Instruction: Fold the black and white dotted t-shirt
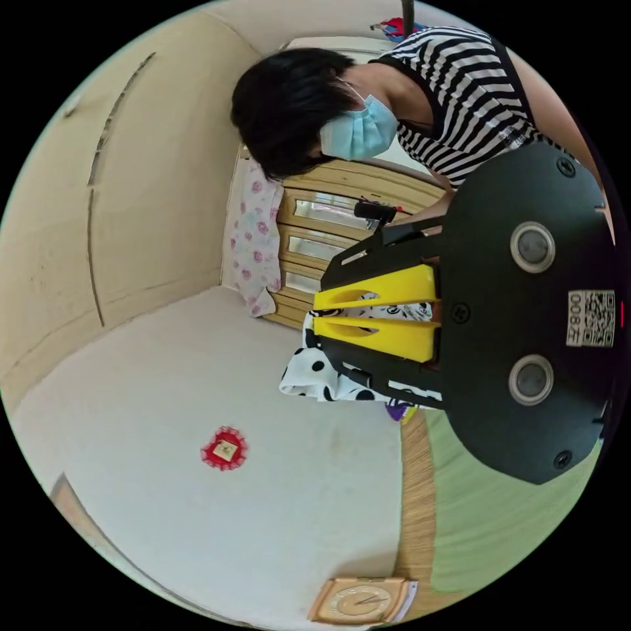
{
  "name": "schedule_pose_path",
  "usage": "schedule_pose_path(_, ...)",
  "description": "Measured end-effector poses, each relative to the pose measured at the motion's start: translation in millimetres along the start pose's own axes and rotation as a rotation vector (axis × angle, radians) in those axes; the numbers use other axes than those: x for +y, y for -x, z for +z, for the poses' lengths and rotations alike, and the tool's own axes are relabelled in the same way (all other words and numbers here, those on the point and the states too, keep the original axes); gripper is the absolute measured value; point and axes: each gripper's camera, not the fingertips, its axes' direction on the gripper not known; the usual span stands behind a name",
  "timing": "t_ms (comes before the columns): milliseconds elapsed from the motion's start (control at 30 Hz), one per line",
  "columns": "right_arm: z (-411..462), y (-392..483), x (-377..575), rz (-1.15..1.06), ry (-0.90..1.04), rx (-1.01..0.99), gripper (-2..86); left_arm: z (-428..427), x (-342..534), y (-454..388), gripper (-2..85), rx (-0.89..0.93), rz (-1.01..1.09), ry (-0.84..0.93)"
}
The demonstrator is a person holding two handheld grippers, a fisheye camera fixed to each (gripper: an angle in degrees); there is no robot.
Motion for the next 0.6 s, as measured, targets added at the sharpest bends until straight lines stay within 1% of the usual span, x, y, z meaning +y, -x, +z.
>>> schedule_pose_path(200, -31.3, 33.1, -11.8, -0.065, -0.073, -0.021, 1.9, -54.2, -26.0, -61.7, 1.9, -0.045, 0.112, -0.035)
schedule_pose_path(333, -45.0, 48.9, -16.6, -0.104, -0.106, -0.017, 1.8, -79.3, -35.0, -80.9, 1.9, -0.015, 0.122, -0.065)
schedule_pose_path(600, -53.6, 60.8, -29.6, -0.181, -0.156, 0.028, 1.8, -109.6, -55.0, -105.5, 1.9, -0.068, 0.209, -0.067)
